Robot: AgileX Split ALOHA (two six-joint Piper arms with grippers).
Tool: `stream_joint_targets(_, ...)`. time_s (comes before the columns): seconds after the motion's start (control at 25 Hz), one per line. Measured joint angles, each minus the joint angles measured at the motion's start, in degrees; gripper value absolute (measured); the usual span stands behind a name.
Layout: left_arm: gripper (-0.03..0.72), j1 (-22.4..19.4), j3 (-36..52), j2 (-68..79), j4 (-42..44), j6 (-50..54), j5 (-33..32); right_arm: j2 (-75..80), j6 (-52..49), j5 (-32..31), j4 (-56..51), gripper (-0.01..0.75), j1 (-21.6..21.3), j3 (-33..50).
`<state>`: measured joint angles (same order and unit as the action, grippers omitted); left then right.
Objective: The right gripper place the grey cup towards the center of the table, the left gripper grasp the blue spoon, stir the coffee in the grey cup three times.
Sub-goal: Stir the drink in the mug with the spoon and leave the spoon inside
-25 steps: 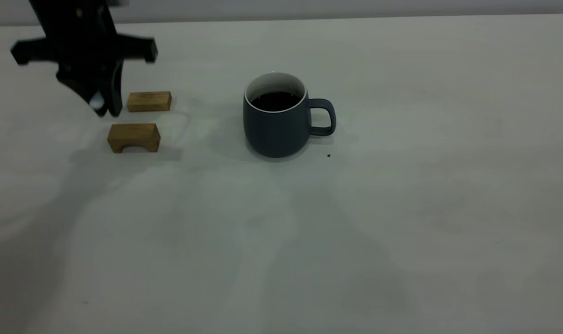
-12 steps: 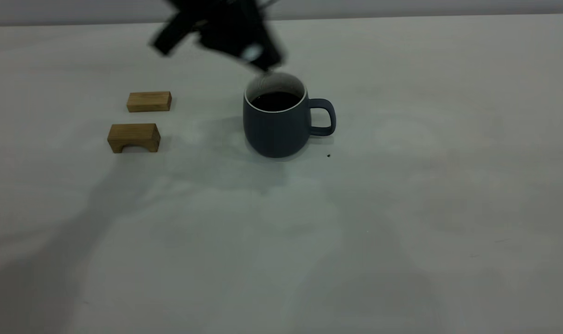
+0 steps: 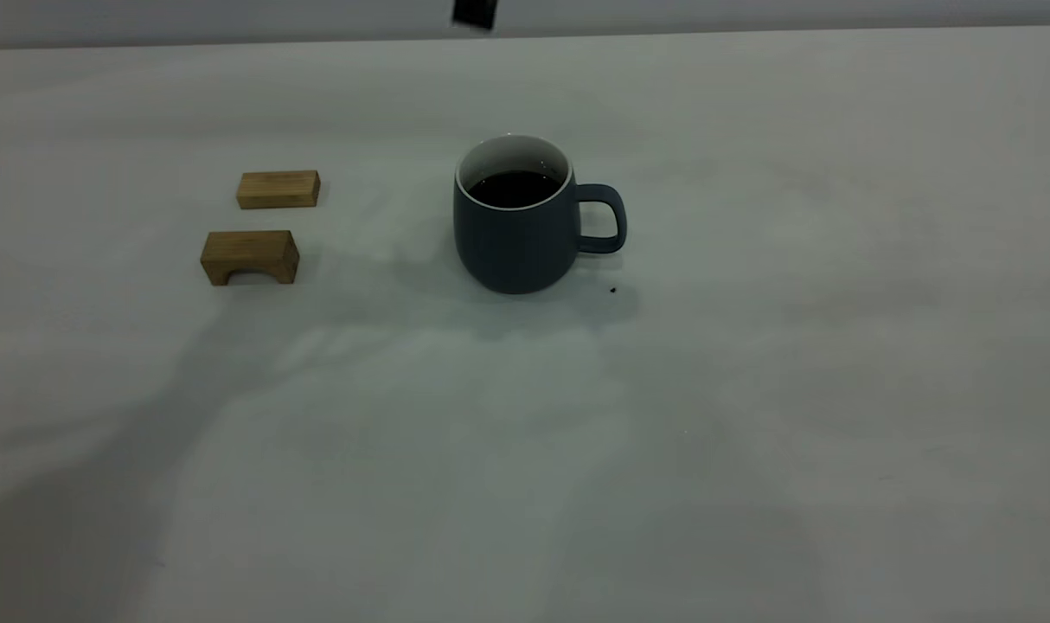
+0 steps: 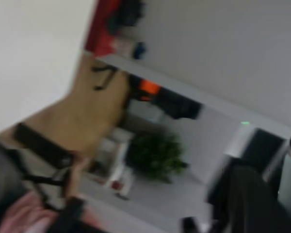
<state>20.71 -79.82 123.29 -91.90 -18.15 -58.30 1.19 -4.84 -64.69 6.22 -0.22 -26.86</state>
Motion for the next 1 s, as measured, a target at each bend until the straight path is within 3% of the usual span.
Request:
stream_joint_targets(0.24, 0.132, -0.05, 0.0, 0.0, -3.9, 9.88, 0.57, 0.0, 0.0, 0.0, 0.0, 0.511, 0.0, 0.0)
stream_joint_targets(0.6, 0.132, -1.57, 0.0, 0.02, -3.41, 35.9, 13.06, 0.0, 0.0, 0.0, 0.0, 0.511, 0.0, 0.0)
stream_joint_targets(1.0, 0.132, -3.95, -0.02, 0.71, 2.93, 63.82, 12.64, 0.0, 0.0, 0.0, 0.0, 0.511, 0.0, 0.0)
